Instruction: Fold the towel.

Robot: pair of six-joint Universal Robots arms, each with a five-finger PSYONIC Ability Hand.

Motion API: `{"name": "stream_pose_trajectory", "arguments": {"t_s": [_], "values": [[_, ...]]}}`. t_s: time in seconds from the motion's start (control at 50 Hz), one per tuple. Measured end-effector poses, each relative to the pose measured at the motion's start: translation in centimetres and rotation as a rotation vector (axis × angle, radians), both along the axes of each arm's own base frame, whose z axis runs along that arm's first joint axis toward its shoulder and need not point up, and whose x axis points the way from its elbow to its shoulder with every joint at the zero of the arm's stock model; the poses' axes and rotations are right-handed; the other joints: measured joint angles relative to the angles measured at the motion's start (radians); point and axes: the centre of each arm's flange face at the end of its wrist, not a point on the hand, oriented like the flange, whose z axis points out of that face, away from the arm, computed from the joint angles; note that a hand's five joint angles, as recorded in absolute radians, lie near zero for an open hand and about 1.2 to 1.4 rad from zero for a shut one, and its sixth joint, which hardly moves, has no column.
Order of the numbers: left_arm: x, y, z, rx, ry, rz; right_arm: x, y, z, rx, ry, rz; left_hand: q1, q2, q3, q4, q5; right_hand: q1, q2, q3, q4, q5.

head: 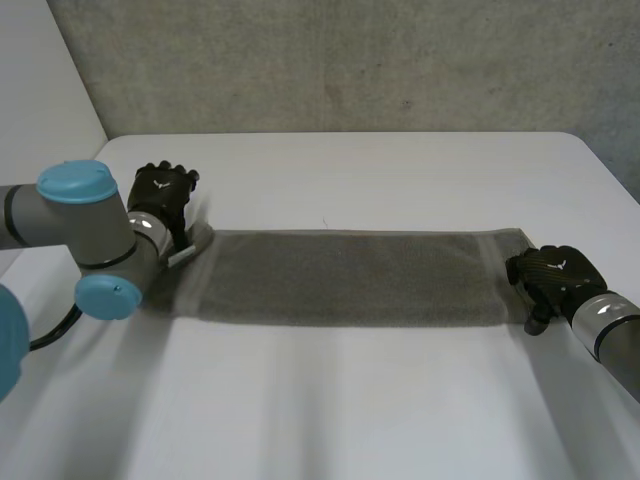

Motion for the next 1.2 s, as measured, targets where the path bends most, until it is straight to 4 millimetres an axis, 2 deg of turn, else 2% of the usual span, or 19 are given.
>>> {"name": "stream_pose_trajectory", "arguments": {"t_s": [0.18, 0.28, 0.38, 0.52, 0.68, 0.82, 0.88, 0.96, 1.04, 1.1, 1.14, 1.2], "values": [[0.5, 3.7, 2.1, 0.024, -0.001, -0.009, 0.2, -0.6, -0.6, 0.008, 0.002, 0.006, -0.002, 0.0, 0.0, 0.0, -0.002, 0.274, 0.276, 0.269, 0.269, 0.262], [1.1, 4.3, 2.8, 0.009, 0.002, 0.003, 0.2, -0.9, -0.9, 0.008, 0.002, 0.006, -0.002, 0.0, 0.0, 0.0, -0.002, 0.534, 0.528, 0.52, 0.52, 0.516], [2.2, 4.0, 2.7, 0.004, 0.002, 0.033, 0.1, -1.1, -0.8, -0.003, 0.003, 0.003, -0.003, 0.0, 0.0, 0.0, -0.003, 0.746, 0.73, 0.74, 0.754, 0.751], [3.6, 3.1, 2.1, -0.008, 0.005, 0.069, 0.0, -1.2, -0.8, -0.013, 0.002, 0.001, -0.003, 0.0, 0.0, 0.0, -0.002, 0.749, 0.732, 0.769, 0.776, 0.762], [4.0, 3.0, 1.5, -0.002, 0.005, 0.08, -0.3, -1.4, -0.7, -0.024, 0.025, -0.001, -0.003, 0.0, 0.0, 0.0, -0.002, 0.75, 0.732, 0.769, 0.776, 0.762], [3.9, 3.3, 1.8, -0.004, 0.005, 0.077, -2.9, -2.6, 0.1, -0.058, 0.1, -0.057, -0.003, 0.0, 0.0, 0.0, -0.002, 0.75, 0.732, 0.769, 0.776, 0.762], [3.8, 3.5, 2.8, -0.022, 0.01, 0.074, -5.1, -3.5, 1.1, -0.094, 0.15, -0.105, -0.003, 0.0, 0.0, 0.0, -0.002, 0.75, 0.732, 0.769, 0.776, 0.762], [3.6, 4.0, 4.8, -0.058, 0.02, 0.068, -7.1, -4.6, 2.8, -0.154, 0.209, -0.145, -0.003, 0.0, 0.0, 0.0, -0.002, 0.754, 0.732, 0.769, 0.776, 0.762], [3.4, 4.7, 7.0, -0.101, 0.045, 0.061, -7.9, -5.3, 5.0, -0.215, 0.248, -0.161, -0.003, 0.0, 0.0, 0.0, -0.002, 0.754, 0.732, 0.769, 0.776, 0.762], [3.1, 5.3, 9.0, -0.138, 0.087, 0.05, -6.8, -5.5, 7.3, -0.273, 0.251, -0.136, -0.003, 0.0, 0.0, 0.0, -0.002, 0.756, 0.732, 0.769, 0.776, 0.762], [2.8, 5.7, 10.3, -0.161, 0.125, 0.041, -5.3, -5.4, 8.7, -0.31, 0.237, -0.101, -0.003, 0.0, 0.0, 0.0, -0.002, 0.757, 0.732, 0.769, 0.776, 0.762], [2.3, 6.2, 12.3, -0.195, 0.197, 0.025, -0.6, -4.3, 11.2, -0.381, 0.183, 0.011, -0.003, 0.0, 0.0, 0.0, -0.002, 0.759, 0.741, 0.769, 0.78, 0.762]]}}
